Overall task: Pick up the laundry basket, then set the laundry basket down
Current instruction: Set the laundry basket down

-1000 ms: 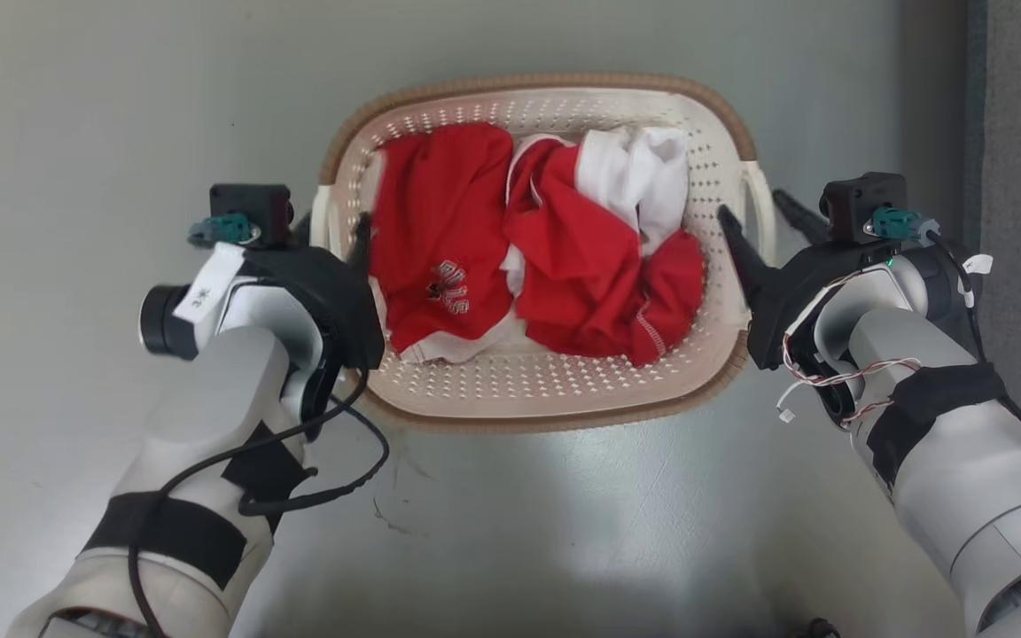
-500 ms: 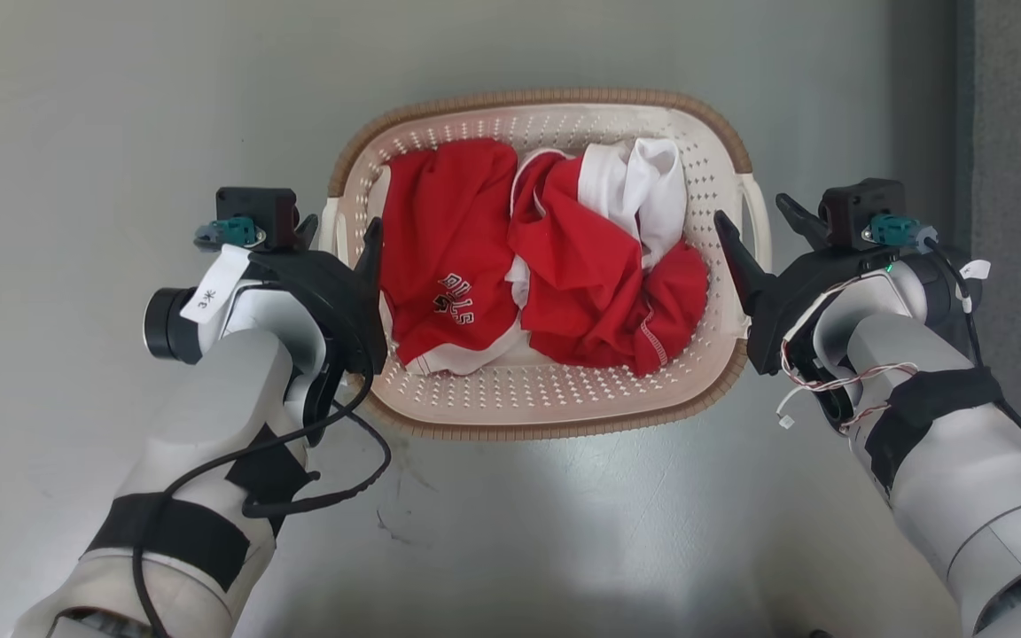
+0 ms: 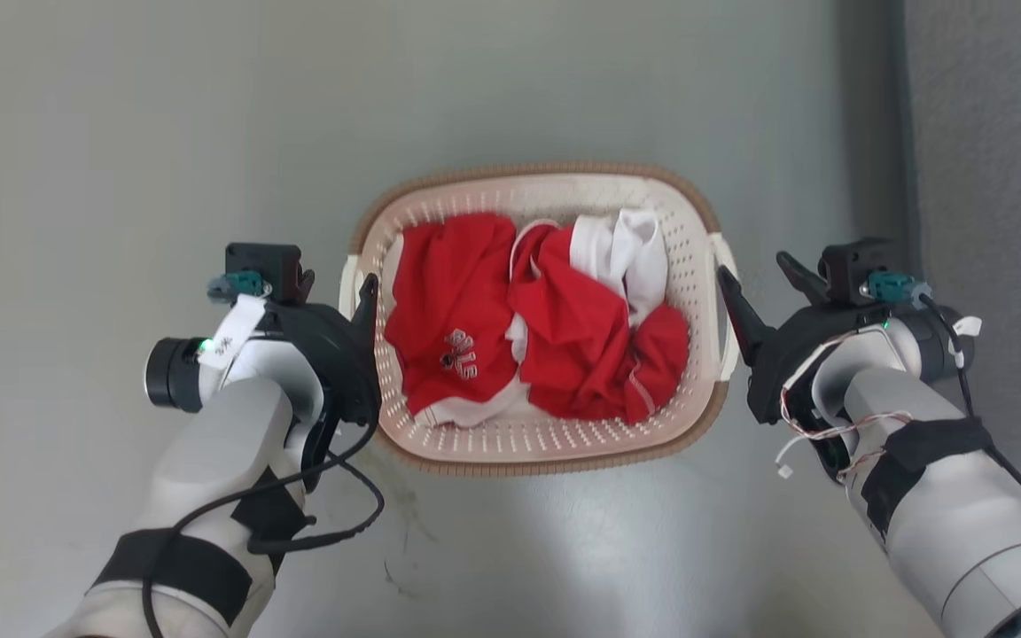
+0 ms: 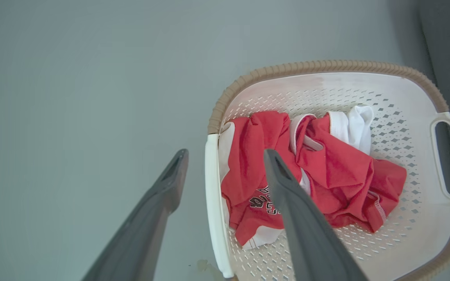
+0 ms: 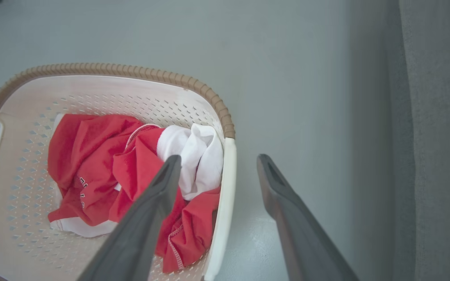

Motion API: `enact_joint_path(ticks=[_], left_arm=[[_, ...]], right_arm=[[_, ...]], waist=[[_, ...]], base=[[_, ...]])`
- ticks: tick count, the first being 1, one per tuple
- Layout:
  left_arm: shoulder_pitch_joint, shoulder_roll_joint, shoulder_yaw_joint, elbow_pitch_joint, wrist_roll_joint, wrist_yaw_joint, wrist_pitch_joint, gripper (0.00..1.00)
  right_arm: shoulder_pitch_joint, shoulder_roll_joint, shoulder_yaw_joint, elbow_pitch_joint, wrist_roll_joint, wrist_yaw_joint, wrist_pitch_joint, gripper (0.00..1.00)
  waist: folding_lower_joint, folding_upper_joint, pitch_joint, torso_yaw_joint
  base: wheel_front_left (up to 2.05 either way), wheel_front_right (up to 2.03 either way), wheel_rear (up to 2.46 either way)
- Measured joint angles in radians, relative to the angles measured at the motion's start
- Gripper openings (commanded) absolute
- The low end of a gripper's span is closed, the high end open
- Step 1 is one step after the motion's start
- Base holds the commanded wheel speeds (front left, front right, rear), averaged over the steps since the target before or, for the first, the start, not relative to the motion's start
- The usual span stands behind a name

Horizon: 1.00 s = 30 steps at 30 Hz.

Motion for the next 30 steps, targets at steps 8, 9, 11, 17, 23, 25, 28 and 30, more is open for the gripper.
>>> enact_joint_path(ticks=[8,9,11,17,23,25,28,30], left_arm=[[0.059,0.000,-0.015,0.002,0.004,0.000,-0.059,1.00],[0.066,0.000,-0.019,0.003,0.004,0.000,-0.065,1.00],[0.082,0.000,-0.019,0.003,0.004,0.000,-0.078,1.00],[0.121,0.001,-0.017,0.004,0.005,0.000,-0.106,1.00],[0.174,0.024,-0.013,-0.006,0.012,0.005,-0.122,1.00],[0.190,0.030,-0.011,-0.014,0.012,0.008,-0.123,1.00],[0.205,0.038,-0.004,-0.038,0.013,0.013,-0.123,1.00],[0.217,0.042,0.008,-0.063,0.013,0.018,-0.123,1.00]], right_arm=[[0.060,-0.002,-0.015,0.005,0.015,0.000,-0.010,1.00],[0.066,-0.002,-0.016,0.005,0.016,0.000,-0.010,1.00],[0.079,-0.001,-0.017,0.005,0.017,0.000,-0.014,1.00],[0.118,0.000,-0.023,-0.002,0.024,0.000,-0.017,1.00],[0.160,0.002,-0.029,-0.025,0.024,0.000,-0.018,1.00],[0.173,0.002,-0.038,-0.042,0.024,0.000,-0.018,1.00],[0.191,-0.003,-0.049,-0.065,0.024,-0.002,-0.018,1.00],[0.205,-0.009,-0.056,-0.083,0.024,-0.008,-0.018,1.00]], waist=[[-0.0001,0.0000,-0.118,-0.003],[-0.0001,0.0000,-0.131,-0.003],[-0.0001,0.0000,-0.158,-0.003],[-0.0001,-0.0001,-0.236,-0.005],[-0.0002,0.0000,-0.309,-0.010],[-0.0002,0.0001,-0.332,-0.013],[-0.0002,0.0000,-0.364,-0.017],[-0.0001,0.0000,-0.384,-0.020]], base=[[0.00,0.00,0.00],[0.00,0.00,0.00],[0.00,0.00,0.00],[0.00,0.00,0.00],[0.00,0.00,0.00],[0.00,0.00,0.00],[0.00,0.00,0.00],[0.00,0.00,0.00]])
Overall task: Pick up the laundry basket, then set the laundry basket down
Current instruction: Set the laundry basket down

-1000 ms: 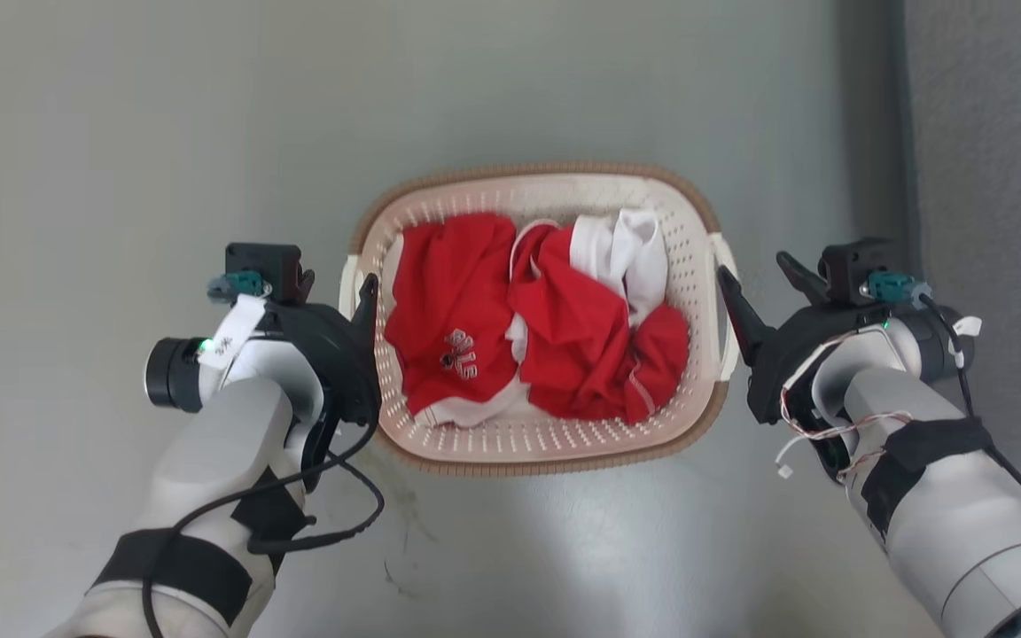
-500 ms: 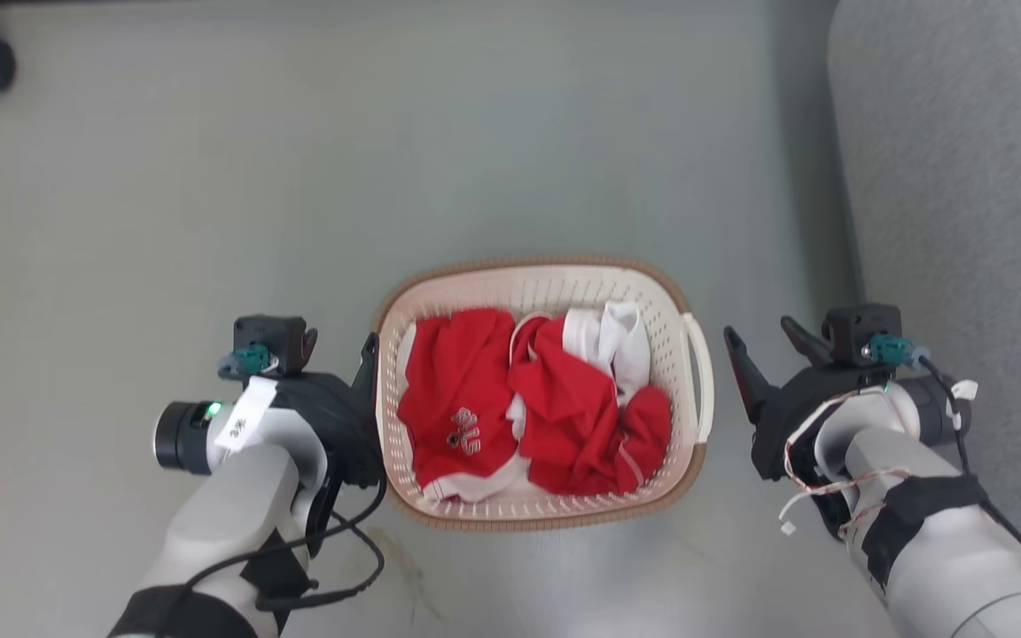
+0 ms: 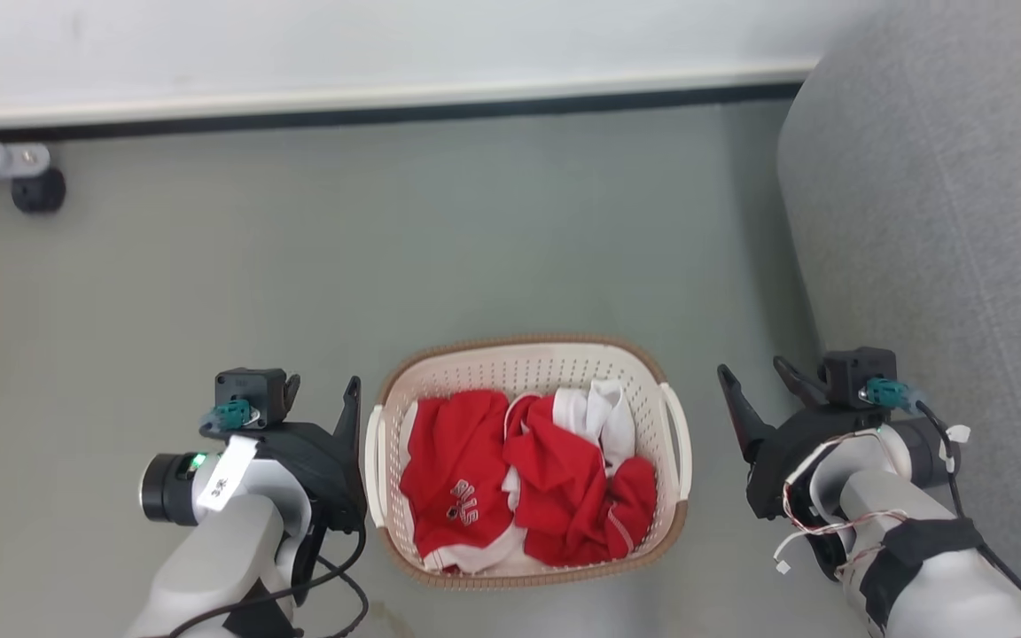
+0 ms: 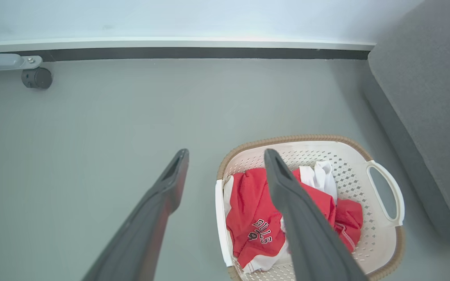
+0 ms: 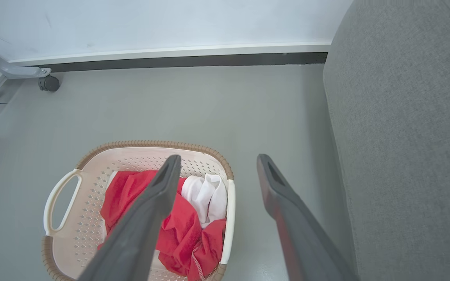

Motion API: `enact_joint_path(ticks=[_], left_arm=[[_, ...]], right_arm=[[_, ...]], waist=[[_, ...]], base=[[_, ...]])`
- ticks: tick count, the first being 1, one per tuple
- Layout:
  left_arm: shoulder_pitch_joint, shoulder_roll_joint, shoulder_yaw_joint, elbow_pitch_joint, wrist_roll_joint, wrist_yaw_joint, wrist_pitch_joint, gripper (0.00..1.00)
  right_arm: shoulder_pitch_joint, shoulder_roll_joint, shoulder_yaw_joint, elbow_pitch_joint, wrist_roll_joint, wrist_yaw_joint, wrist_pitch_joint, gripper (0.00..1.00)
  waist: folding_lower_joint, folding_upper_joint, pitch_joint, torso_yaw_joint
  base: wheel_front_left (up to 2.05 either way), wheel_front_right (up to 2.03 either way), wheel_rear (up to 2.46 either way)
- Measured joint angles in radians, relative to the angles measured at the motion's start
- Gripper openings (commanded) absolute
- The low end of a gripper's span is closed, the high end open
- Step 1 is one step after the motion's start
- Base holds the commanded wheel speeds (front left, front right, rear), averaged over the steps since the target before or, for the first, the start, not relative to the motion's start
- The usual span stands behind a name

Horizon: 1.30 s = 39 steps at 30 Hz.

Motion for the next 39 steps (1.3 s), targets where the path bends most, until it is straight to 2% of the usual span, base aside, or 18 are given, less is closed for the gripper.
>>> enact_joint_path(ticks=[8,19,30,39], left_arm=[[0.085,0.042,0.053,-0.132,0.012,0.054,0.000,1.00],[0.221,0.100,0.133,-0.406,0.081,0.124,0.000,1.00],[0.415,0.152,0.192,-0.741,0.205,0.144,0.000,1.00],[0.591,0.159,0.298,-0.945,0.283,0.150,0.000,1.00]], right_arm=[[0.047,-0.017,-0.044,-0.103,-0.002,-0.039,0.000,1.00],[0.134,-0.068,-0.110,-0.293,-0.031,-0.110,0.000,1.00],[0.275,-0.119,-0.156,-0.515,-0.097,-0.179,0.000,1.00],[0.418,-0.146,-0.182,-0.683,-0.146,-0.206,-0.001,1.00]], waist=[[0.0001,0.0000,-0.071,-0.008],[0.0002,0.0000,-0.142,-0.012],[0.0001,0.0000,-0.210,-0.010],[0.0001,0.0001,-0.264,-0.010]], base=[[0.00,0.00,0.00],[0.00,0.00,0.00],[0.00,0.00,0.00],[0.00,0.00,0.00]])
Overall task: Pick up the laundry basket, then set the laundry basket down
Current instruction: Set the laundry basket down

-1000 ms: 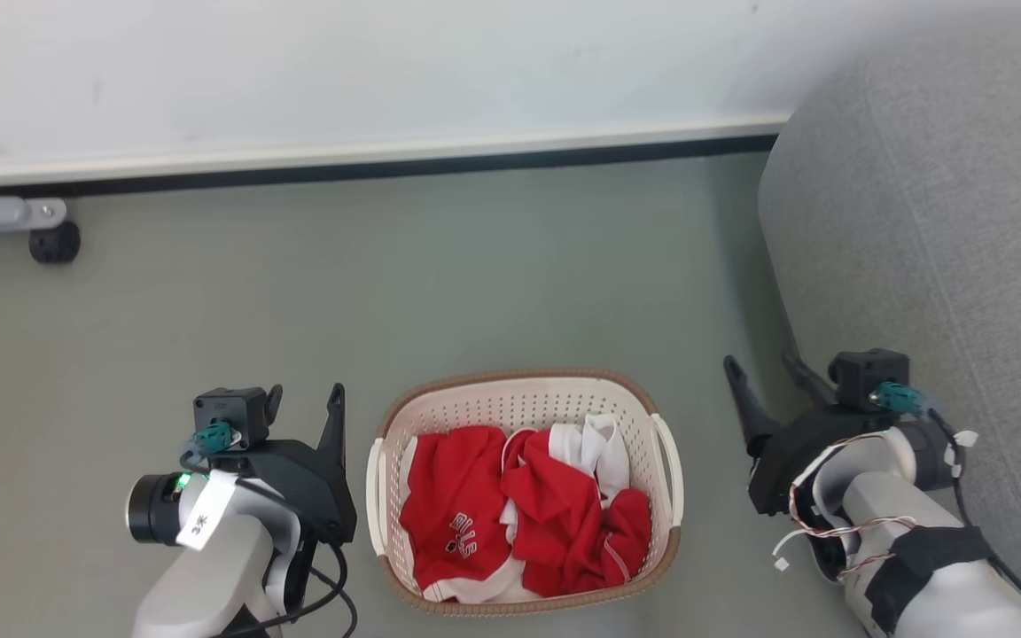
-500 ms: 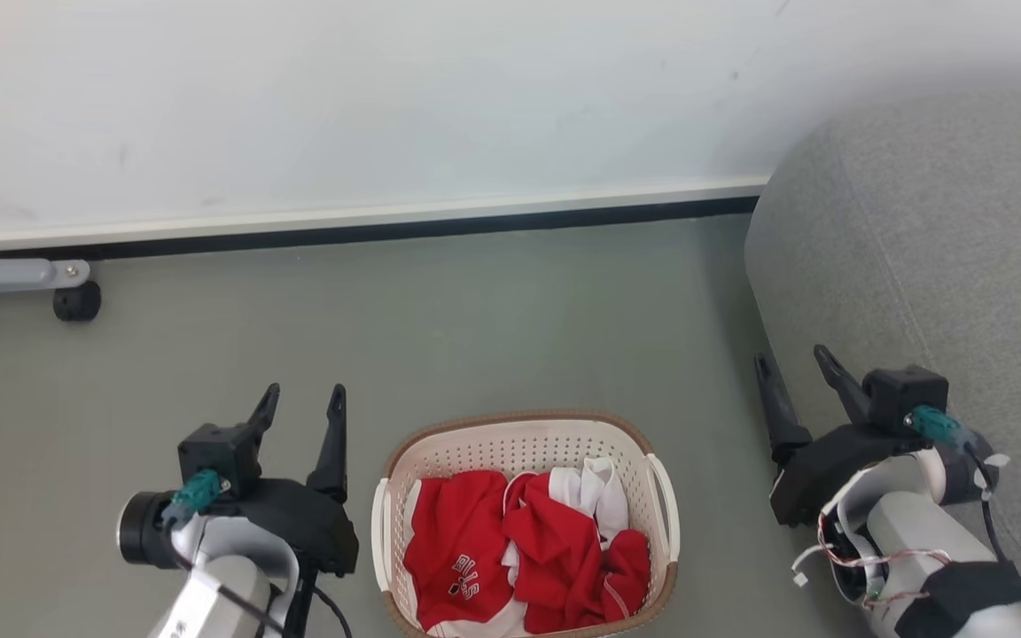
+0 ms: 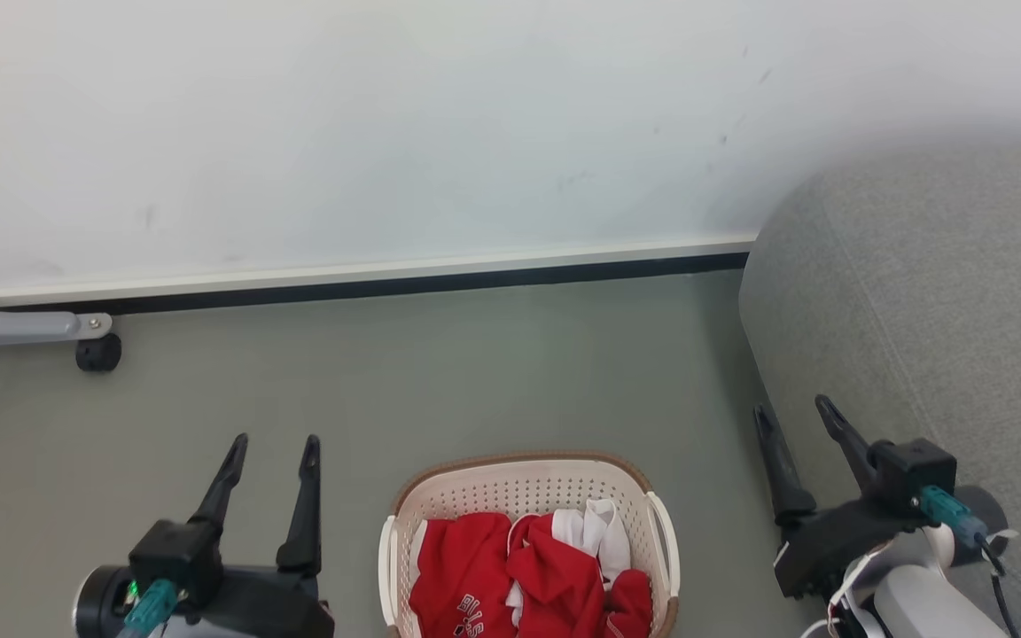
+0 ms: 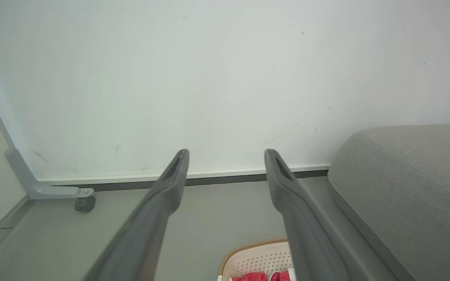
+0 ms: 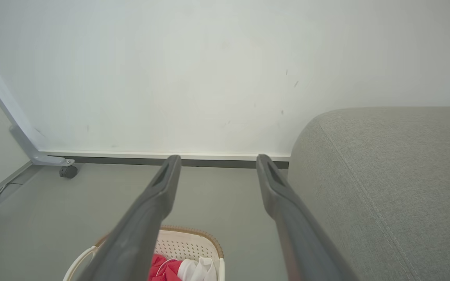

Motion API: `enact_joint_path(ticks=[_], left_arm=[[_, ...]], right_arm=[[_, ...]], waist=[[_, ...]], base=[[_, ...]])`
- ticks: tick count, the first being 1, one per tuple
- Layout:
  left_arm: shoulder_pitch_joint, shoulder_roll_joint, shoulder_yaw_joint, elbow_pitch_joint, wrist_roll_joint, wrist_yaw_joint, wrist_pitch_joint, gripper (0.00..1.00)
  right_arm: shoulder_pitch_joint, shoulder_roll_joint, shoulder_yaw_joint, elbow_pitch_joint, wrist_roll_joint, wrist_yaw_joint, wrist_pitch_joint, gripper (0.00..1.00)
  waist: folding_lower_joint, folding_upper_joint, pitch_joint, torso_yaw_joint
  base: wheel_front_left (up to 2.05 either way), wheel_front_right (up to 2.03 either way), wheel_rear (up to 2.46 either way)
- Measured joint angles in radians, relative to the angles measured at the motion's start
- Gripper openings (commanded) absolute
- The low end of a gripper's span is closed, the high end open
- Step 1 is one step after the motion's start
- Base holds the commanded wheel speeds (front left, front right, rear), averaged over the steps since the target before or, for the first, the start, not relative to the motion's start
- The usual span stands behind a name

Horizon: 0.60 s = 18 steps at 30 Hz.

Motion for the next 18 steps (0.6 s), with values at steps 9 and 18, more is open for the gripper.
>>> enact_joint_path(ticks=[9,18], left_arm=[[0.128,-0.045,0.108,-0.098,0.074,0.000,0.000,1.00],[0.216,-0.078,0.163,-0.157,0.146,0.000,0.000,1.00]], right_arm=[[0.097,-0.020,-0.024,-0.091,-0.020,-0.017,-0.003,1.00],[0.168,-0.034,-0.047,-0.162,-0.059,-0.026,-0.004,1.00]], waist=[[0.0001,0.0000,-0.035,-0.002],[0.0001,0.0000,-0.040,-0.004]], base=[[0.00,0.00,0.00],[0.00,0.00,0.00]])
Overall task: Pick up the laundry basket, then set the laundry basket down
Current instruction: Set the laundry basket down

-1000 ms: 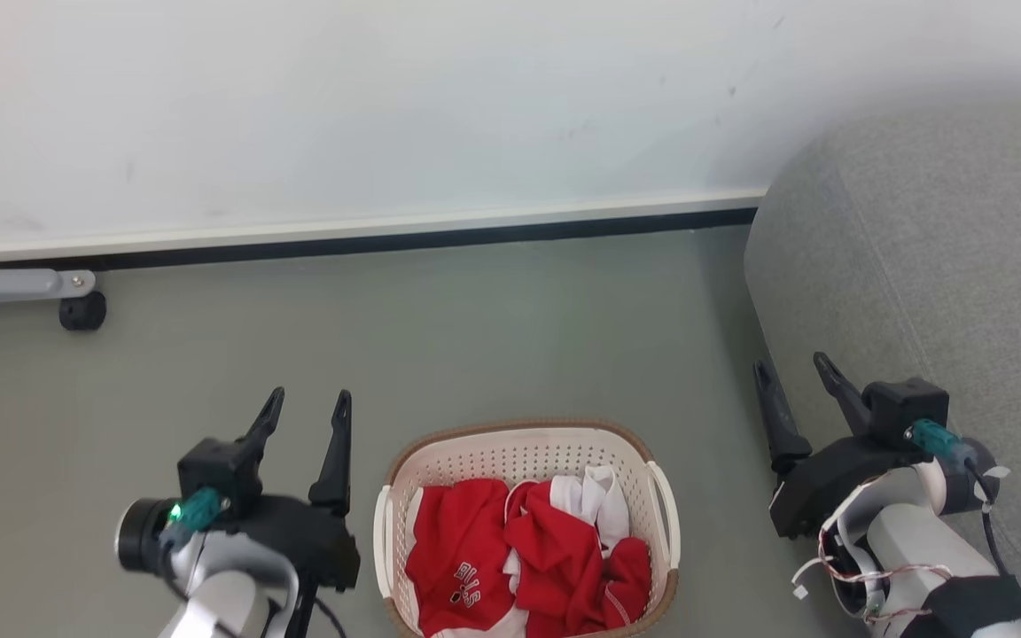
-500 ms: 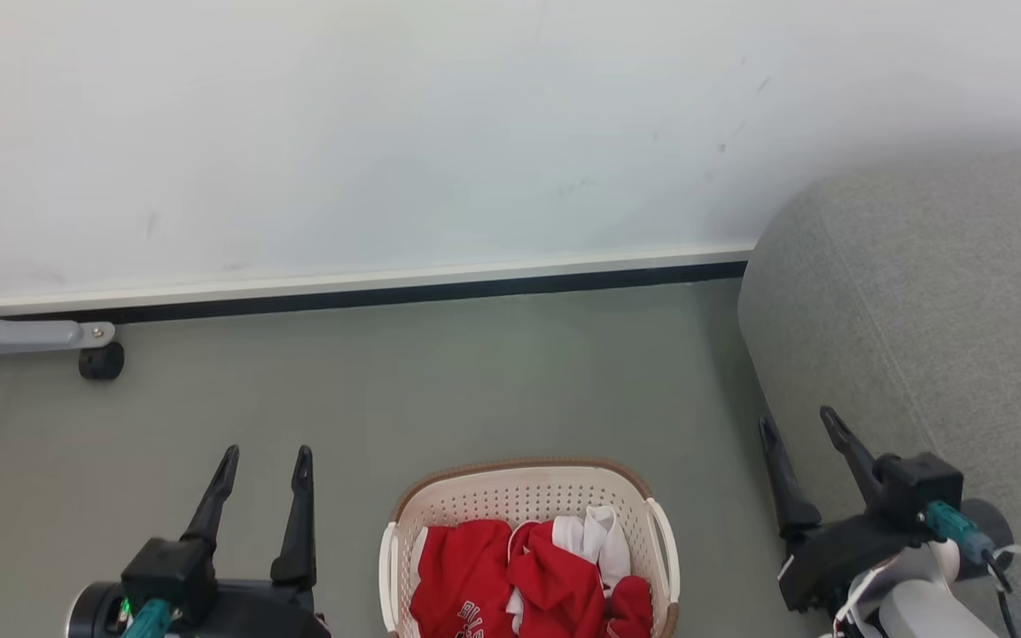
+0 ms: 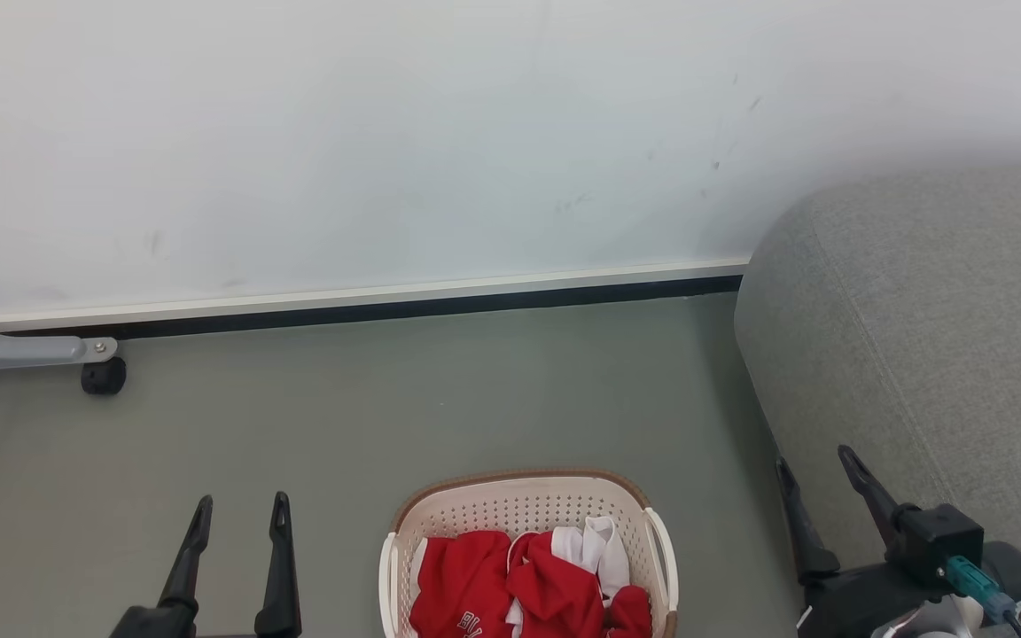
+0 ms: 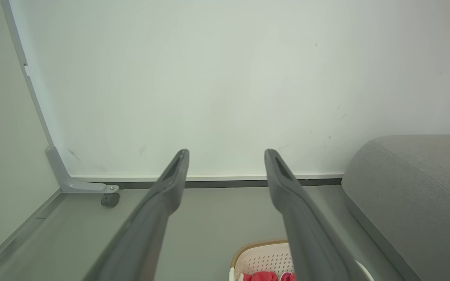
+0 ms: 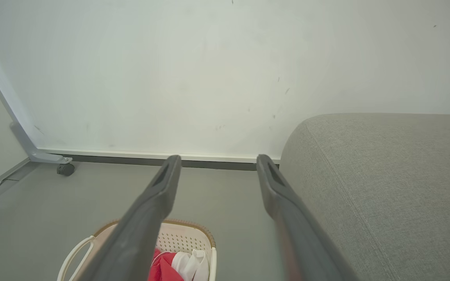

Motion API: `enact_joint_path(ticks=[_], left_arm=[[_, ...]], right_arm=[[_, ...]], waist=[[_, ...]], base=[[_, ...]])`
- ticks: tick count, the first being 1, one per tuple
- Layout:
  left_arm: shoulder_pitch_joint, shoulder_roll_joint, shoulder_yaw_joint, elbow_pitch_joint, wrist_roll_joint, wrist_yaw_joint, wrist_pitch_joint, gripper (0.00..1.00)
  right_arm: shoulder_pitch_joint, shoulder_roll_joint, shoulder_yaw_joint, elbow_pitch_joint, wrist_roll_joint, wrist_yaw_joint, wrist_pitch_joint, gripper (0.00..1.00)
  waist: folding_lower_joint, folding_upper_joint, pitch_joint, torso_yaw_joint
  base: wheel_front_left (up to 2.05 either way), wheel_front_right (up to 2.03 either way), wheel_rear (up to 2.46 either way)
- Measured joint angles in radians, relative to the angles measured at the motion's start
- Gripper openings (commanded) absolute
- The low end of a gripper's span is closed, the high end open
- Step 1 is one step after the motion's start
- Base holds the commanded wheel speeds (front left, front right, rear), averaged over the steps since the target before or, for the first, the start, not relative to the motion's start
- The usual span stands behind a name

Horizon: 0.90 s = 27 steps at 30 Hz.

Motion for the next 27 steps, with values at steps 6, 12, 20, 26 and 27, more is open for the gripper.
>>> enact_joint_path(ticks=[6,12,20,26,27], left_arm=[[0.025,-0.020,0.022,-0.022,0.024,0.000,0.002,1.00],[0.038,-0.031,0.038,-0.032,0.041,0.000,0.035,1.00],[0.038,-0.042,0.047,-0.036,0.067,0.000,0.072,1.00],[0.038,-0.046,0.047,-0.036,0.074,0.000,0.092,1.00],[0.038,-0.046,0.048,-0.036,0.075,0.000,0.099,1.00]], right_arm=[[0.035,-0.009,-0.025,-0.033,-0.007,-0.007,0.000,1.00],[0.061,-0.009,-0.049,-0.053,-0.016,-0.008,0.000,1.00],[0.073,-0.009,-0.067,-0.069,-0.028,-0.008,0.000,1.00],[0.079,-0.005,-0.076,-0.075,-0.043,-0.008,0.001,1.00],[0.079,-0.004,-0.078,-0.075,-0.043,-0.009,0.002,1.00]], waist=[[0.0000,0.0000,0.000,-0.001],[0.0001,0.0000,0.002,-0.002],[0.0001,0.0000,0.003,0.004],[0.0000,0.0000,0.004,0.008],[0.0001,0.0000,0.004,0.009]], base=[[0.00,0.00,0.00],[0.00,0.00,0.00],[0.00,0.00,0.00],[0.00,0.00,0.00],[0.00,0.00,0.00]])
